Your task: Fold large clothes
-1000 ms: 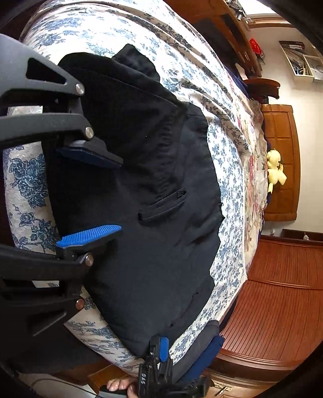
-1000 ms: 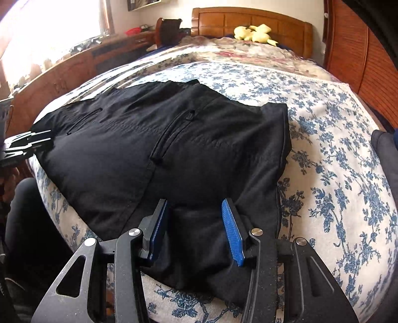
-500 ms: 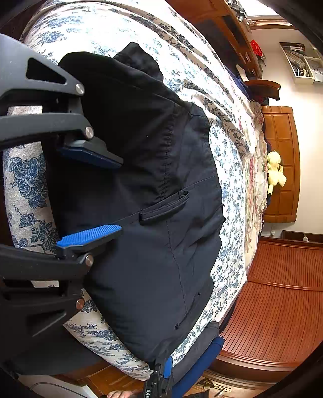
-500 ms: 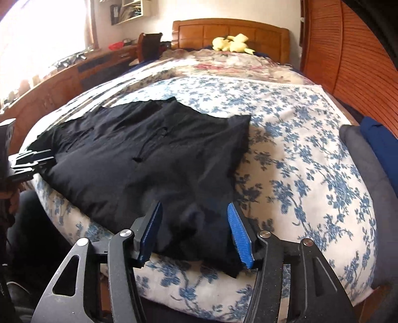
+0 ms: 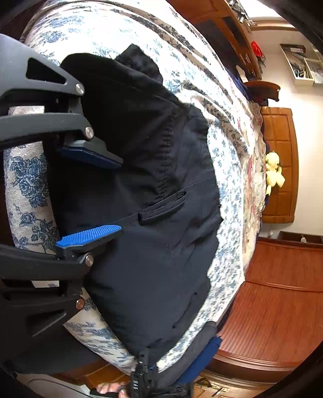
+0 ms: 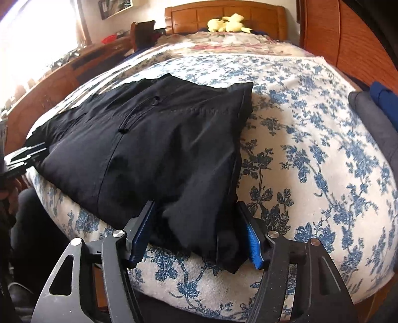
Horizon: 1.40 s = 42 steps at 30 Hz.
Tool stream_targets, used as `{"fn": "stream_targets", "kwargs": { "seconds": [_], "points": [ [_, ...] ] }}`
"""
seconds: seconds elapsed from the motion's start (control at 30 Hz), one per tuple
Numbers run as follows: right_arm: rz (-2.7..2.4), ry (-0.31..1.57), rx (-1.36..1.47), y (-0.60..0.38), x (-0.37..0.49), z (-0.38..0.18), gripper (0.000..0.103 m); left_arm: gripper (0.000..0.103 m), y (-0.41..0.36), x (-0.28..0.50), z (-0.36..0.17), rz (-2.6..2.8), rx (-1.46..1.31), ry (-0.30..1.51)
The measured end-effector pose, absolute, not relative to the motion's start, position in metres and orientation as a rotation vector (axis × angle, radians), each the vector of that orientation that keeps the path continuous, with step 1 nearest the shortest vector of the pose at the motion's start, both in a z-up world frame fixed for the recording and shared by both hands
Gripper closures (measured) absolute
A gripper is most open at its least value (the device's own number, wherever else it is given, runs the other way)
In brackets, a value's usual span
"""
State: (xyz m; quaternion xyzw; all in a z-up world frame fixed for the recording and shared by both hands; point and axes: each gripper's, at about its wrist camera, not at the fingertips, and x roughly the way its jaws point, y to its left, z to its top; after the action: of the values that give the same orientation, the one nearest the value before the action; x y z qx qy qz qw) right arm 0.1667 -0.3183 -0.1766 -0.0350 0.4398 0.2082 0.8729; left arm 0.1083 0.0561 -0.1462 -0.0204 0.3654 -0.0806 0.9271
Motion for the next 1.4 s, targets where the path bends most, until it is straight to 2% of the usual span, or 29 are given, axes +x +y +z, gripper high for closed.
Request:
{"fn": "stream_targets", "kwargs": {
  "seconds": [0.17, 0.27, 0.37, 0.5, 0.63, 0.9, 1.03, 1.23, 1.4],
  "points": [
    [0.435, 0.903, -0.083, -0.318, 0.165, -0.176, 0.038, 0.057, 0.043, 0.098, -0.124, -0.194, -0.039, 0.702],
    [0.446, 0.891, -0.076, -0.318, 0.164, -0.176, 0.043, 0.057, 0.03, 0.099, -0.117, -0.231, -0.021, 0.696],
    [0.47, 0.887, -0.057, -0.318, 0.162, -0.177, 0.052, 0.057, 0.015, 0.108, -0.122, -0.253, -0.004, 0.714],
    [0.526, 0.882, -0.027, -0.318, 0.16, -0.175, 0.076, 0.057, 0.005, 0.116, -0.135, -0.268, 0.009, 0.75],
    [0.55, 0.858, -0.006, -0.318, 0.16, -0.168, 0.086, 0.057, 0.004, 0.121, -0.149, -0.265, -0.001, 0.778],
    [0.599, 0.732, 0.042, -0.307, 0.156, -0.119, 0.092, 0.057, 0.017, 0.111, -0.144, -0.265, -0.042, 0.757],
    [0.634, 0.681, 0.014, -0.284, 0.159, -0.091, 0.093, 0.057, 0.044, 0.093, -0.122, -0.244, -0.081, 0.691],
    [0.737, 0.606, -0.08, -0.207, 0.166, -0.05, 0.093, 0.057, 0.101, 0.061, -0.1, -0.164, -0.121, 0.622],
    [0.859, 0.562, -0.165, -0.121, 0.167, -0.038, 0.093, 0.057, 0.146, 0.038, -0.09, -0.062, -0.132, 0.585]
  ]
}}
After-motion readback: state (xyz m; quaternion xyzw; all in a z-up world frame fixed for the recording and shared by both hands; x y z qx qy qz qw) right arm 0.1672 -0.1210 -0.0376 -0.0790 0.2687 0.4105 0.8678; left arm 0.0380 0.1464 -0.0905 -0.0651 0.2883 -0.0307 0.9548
